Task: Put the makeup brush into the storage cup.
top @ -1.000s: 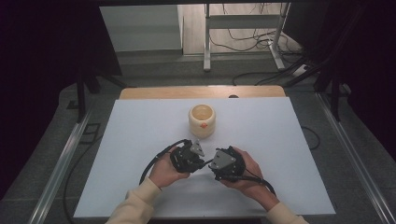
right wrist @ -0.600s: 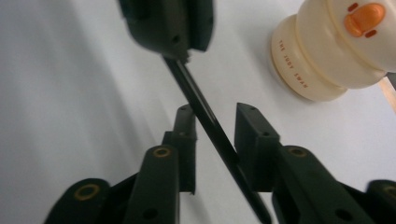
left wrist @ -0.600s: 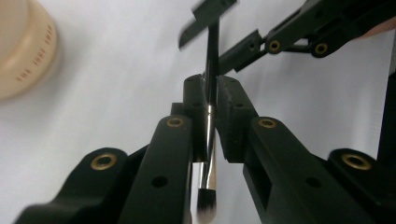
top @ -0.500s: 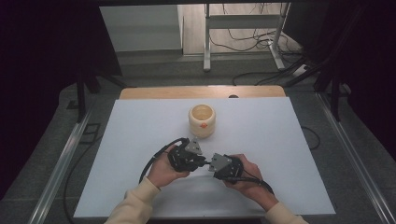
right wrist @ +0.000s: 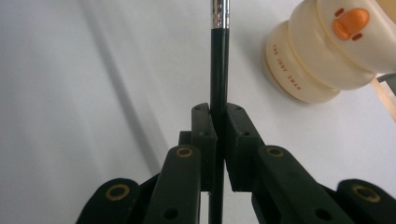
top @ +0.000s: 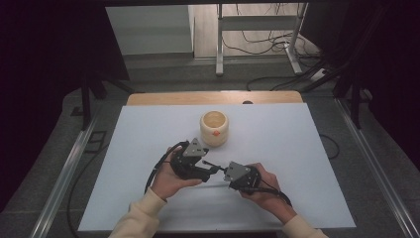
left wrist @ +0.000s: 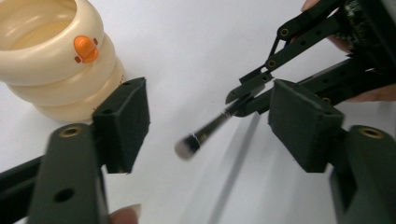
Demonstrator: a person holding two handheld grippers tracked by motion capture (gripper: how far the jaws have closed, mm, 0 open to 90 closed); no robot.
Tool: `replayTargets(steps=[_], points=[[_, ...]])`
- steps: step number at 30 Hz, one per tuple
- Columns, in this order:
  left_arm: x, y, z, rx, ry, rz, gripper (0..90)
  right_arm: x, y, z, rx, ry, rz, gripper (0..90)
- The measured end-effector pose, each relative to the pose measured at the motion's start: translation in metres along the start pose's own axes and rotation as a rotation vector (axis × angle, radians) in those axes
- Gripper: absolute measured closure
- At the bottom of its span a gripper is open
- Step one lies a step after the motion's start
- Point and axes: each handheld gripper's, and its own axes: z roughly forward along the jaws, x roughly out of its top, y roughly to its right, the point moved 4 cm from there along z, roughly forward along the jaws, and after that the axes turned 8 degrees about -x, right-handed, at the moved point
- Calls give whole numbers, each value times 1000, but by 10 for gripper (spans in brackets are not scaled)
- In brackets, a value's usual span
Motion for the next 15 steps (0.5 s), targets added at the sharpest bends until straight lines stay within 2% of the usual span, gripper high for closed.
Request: replayTargets(steps=[7, 15], points=[[-8, -5, -7, -12, 23, -31, 228, -4, 6, -1, -2, 0, 33, 832], [-16, -9, -15, 30, 25, -46, 184, -7, 11, -4, -10, 6, 60, 832]])
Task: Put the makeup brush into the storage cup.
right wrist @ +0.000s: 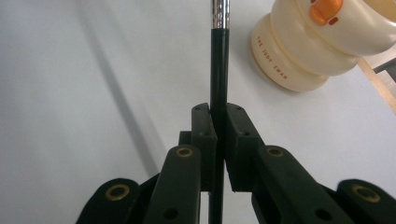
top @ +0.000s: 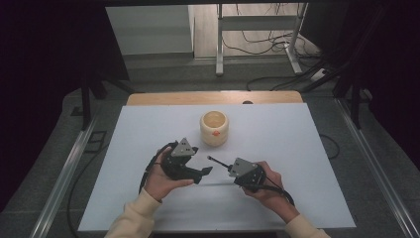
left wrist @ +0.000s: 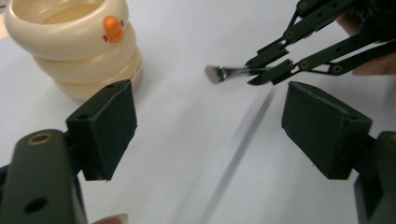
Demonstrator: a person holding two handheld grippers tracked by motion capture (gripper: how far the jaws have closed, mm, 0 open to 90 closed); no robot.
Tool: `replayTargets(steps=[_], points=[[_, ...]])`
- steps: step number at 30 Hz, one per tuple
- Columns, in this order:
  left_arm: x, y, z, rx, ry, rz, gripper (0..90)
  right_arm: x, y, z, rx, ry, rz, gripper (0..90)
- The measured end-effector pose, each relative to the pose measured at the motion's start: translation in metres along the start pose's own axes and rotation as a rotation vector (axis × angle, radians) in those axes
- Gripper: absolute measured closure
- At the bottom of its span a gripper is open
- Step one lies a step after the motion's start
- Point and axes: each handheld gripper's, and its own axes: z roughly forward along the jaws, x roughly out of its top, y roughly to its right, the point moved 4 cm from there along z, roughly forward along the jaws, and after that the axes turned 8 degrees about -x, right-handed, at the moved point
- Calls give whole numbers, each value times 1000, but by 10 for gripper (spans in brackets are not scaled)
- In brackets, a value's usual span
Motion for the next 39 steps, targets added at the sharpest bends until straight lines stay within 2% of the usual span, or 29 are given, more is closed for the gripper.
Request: replayTargets(steps=[6, 18, 27, 39], points=[[-9, -3, -4, 25, -17, 0, 159, -2, 4, -2, -10, 3, 19, 832], [-31, -15, -20, 82, -24, -30, 138, -5, 9, -5, -17, 9, 44, 832], [-47, -20, -30, 120, -27, -66, 128, -6, 10, -7, -22, 13, 54, 832], [-84, -32, -60, 193, -17, -131, 123, -6, 13, -9, -27, 21, 63, 832]])
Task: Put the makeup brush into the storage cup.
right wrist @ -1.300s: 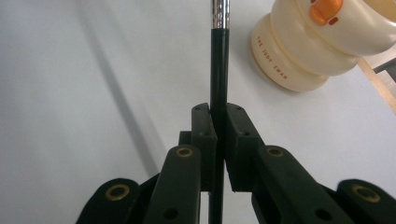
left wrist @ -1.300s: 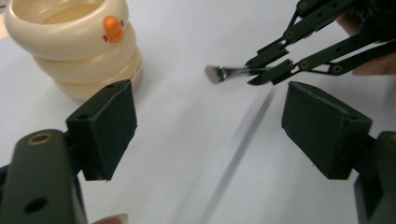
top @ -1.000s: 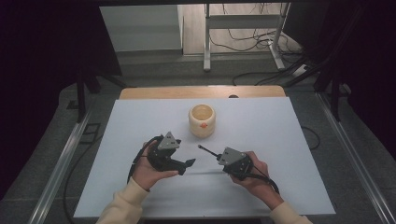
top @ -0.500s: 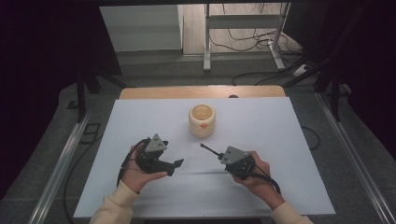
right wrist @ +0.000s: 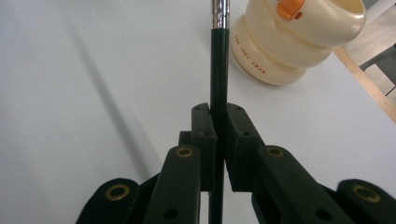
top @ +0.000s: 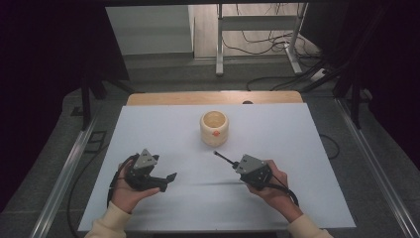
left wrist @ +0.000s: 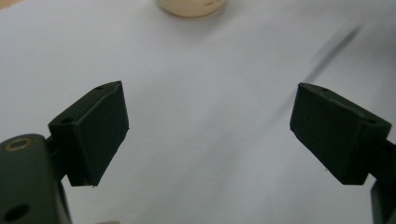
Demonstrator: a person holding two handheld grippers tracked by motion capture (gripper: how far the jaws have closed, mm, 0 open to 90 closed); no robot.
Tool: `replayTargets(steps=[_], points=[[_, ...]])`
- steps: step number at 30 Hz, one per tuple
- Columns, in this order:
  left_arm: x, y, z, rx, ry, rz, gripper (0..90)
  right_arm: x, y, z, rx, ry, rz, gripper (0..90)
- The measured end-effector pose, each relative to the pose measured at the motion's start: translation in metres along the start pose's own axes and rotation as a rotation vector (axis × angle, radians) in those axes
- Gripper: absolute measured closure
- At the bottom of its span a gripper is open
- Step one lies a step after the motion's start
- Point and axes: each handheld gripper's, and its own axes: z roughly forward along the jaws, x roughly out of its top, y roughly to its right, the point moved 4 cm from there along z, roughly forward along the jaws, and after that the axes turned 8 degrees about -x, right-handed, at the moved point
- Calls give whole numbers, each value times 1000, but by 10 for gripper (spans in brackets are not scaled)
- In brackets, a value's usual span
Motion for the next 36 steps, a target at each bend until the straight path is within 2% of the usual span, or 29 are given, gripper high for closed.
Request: replayTargets(steps=[9, 16, 18, 26, 28, 36], points=[[-19, -9, -3, 33, -10, -37, 124, -1, 3, -1, -13, 9, 19, 832], [-20, -9, -3, 39, -2, -39, 123, 0, 7, -2, -3, 26, 54, 832], [-20, -9, -2, 39, -4, -39, 123, 0, 8, -2, 2, 34, 75, 832], [-21, -10, -2, 41, -4, -43, 122, -3, 19, -3, 71, 88, 238, 832], [-21, -10, -2, 42, -4, -43, 122, -3, 22, -3, 75, 93, 260, 832], [-21, -10, -2, 42, -5, -41, 122, -4, 25, 0, 76, 96, 293, 832]])
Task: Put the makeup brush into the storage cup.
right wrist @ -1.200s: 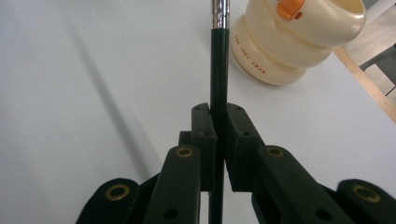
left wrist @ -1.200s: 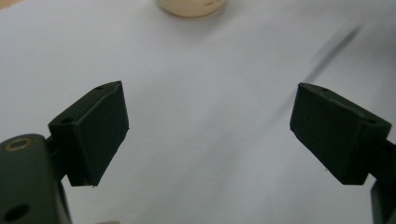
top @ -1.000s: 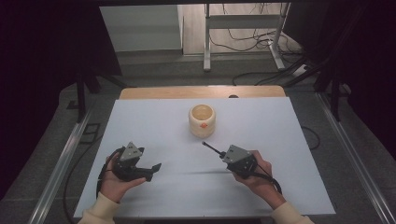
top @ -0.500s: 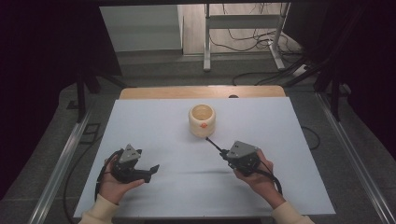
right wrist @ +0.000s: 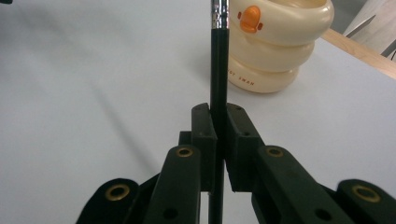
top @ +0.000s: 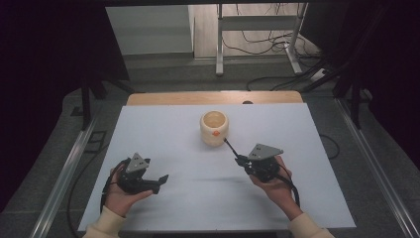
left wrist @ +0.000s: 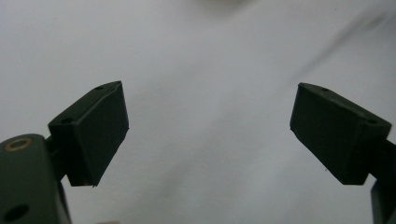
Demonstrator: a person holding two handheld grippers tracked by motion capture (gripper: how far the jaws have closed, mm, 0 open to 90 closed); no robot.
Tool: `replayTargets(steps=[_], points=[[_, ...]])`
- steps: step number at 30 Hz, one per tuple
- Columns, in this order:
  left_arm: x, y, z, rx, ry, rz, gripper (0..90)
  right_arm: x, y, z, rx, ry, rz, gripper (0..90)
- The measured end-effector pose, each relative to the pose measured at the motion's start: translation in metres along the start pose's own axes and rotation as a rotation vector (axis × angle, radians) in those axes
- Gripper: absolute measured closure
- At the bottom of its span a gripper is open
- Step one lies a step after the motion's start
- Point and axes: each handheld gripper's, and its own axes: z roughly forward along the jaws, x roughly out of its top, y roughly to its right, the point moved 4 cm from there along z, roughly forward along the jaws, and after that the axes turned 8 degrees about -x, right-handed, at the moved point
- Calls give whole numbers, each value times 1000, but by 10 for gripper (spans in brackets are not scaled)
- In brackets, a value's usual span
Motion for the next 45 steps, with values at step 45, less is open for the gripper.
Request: replayTargets(steps=[45], points=[[0, 0, 0, -3, 4, -4, 121, 36, 27, 16, 5, 106, 166, 831]])
